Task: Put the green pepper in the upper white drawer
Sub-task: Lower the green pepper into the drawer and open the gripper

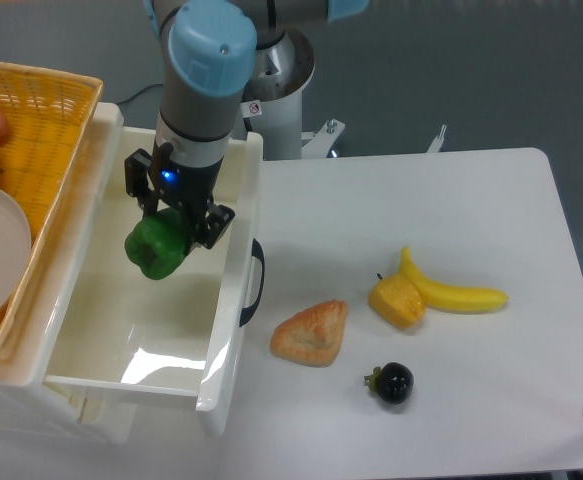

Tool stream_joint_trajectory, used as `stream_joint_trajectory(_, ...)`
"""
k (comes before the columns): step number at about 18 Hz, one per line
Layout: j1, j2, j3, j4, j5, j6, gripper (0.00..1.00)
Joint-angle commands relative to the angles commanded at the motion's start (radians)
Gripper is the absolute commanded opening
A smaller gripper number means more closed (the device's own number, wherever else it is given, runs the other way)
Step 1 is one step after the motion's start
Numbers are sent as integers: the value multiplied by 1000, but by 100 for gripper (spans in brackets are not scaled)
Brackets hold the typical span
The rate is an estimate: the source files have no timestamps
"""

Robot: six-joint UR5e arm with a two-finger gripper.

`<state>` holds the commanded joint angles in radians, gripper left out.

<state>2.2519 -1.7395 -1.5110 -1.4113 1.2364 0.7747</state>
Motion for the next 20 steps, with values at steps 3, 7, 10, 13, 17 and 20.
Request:
stream_joint_trajectory(3,-2,-14,-2,14,0,0,43)
stream_joint_trajectory(7,-17,-26,-2,20,2,-3,45)
stream_joint_trajectory(10,-22,-29,-3,20,3,-3,46)
stream_joint_trajectory(13,-23,-34,-3,21,3,0,57)
stream_joint_trajectory(17,-25,-38,-8,29,14,3,70)
stream_joint_trajectory(20,-43,-51,-6,37,32,6,76)
